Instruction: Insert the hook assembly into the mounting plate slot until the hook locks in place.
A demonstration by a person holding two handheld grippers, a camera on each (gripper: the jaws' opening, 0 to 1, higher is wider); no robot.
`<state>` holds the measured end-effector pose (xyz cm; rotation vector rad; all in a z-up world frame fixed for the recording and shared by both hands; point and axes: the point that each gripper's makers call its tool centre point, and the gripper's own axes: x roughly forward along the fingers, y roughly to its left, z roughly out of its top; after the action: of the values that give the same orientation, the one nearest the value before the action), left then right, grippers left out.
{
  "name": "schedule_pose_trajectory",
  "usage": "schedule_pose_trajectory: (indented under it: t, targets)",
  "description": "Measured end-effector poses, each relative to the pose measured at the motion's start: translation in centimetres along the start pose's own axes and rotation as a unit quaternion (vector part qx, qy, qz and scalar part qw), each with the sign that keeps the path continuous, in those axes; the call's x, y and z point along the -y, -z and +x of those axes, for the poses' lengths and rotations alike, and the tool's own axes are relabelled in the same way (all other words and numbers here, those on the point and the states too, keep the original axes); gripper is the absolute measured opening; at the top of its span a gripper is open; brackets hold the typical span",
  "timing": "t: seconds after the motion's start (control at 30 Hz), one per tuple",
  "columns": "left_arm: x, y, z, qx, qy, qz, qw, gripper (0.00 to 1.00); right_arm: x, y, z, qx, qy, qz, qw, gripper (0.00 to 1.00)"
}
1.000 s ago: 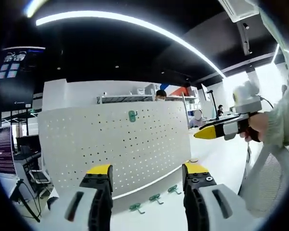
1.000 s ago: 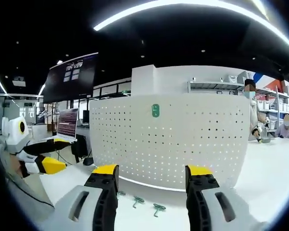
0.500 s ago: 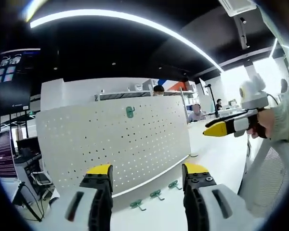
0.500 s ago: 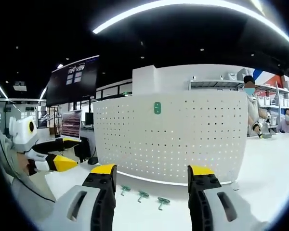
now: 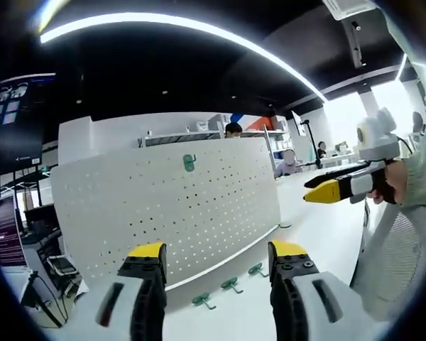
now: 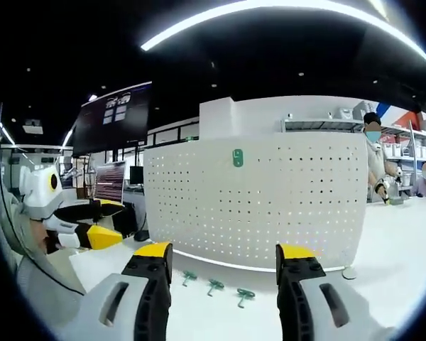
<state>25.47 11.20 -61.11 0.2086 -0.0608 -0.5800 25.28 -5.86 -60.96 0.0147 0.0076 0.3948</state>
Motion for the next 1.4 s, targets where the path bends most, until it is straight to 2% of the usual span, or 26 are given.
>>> schedule_pose_trajectory:
  t: [0.23, 0.33, 0.47, 0.63, 0.77, 0.83, 0.93, 1.07, 1.17, 1.2, 1.3, 1.33, 1.4]
  targets:
    - [0.3, 0.0, 0.2, -0.004, 0.006, 0.004, 1.0000, 0.61, 0.1, -0.1, 0.0, 0.003, -0.001, 0.006, 1.0000, 0.57]
    - [1.0, 0.7, 0.3, -0.019, 0.031, 0.005, 0.9993, 0.61, 0.1, 0.0, 0.0, 0.003, -0.003, 0.008, 1.0000, 0.57]
    - [0.9, 1.1, 0.4, -0.028, 0.038, 0.002, 0.9989, 0.61, 0.1, 0.0, 0.1, 0.002, -0.005, 0.012, 0.9999, 0.57]
    - [0.7, 1.7, 0.4, -0.047, 0.060, 0.035, 0.9965, 0.58, 0.0, 0.1, 0.1, 0.001, -0.008, 0.016, 0.9998, 0.56]
    - [0.4, 2.8, 0.6, -0.079, 0.084, 0.064, 0.9913, 0.55, 0.0, 0.1, 0.1, 0.001, -0.010, 0.018, 0.9998, 0.56]
    - [0.3, 3.0, 0.9, -0.086, 0.095, 0.067, 0.9895, 0.49, 0.0, 0.1, 0.2, 0.001, -0.010, 0.018, 0.9998, 0.56]
    - [-0.1, 3.0, 1.4, -0.089, 0.101, 0.085, 0.9872, 0.48, 0.0, 0.2, 0.2, 0.001, -0.010, 0.021, 0.9997, 0.56]
    - [-0.5, 3.7, 2.1, -0.108, 0.122, 0.108, 0.9808, 0.44, 0.1, 0.2, 0.1, 0.002, -0.009, 0.024, 0.9997, 0.56]
    - [-0.9, 4.2, 2.4, -0.117, 0.131, 0.131, 0.9757, 0.37, 0.3, 0.1, 0.1, 0.002, -0.007, 0.026, 0.9996, 0.56]
    - [-1.2, 4.5, 2.8, -0.122, 0.135, 0.148, 0.9720, 0.35, 0.4, 0.2, 0.1, 0.002, -0.005, 0.026, 0.9997, 0.56]
    - [-1.4, 5.3, 3.4, -0.133, 0.149, 0.161, 0.9666, 0.34, 0.4, 0.2, 0.1, 0.002, -0.005, 0.026, 0.9997, 0.56]
    - [-1.4, 5.9, 3.6, -0.144, 0.161, 0.168, 0.9618, 0.34, 0.4, 0.2, 0.1, 0.002, -0.004, 0.025, 0.9997, 0.56]
    - [-1.5, 6.6, 4.0, -0.153, 0.172, 0.179, 0.9567, 0.33, 0.4, 0.2, 0.1, 0.002, -0.004, 0.025, 0.9997, 0.56]
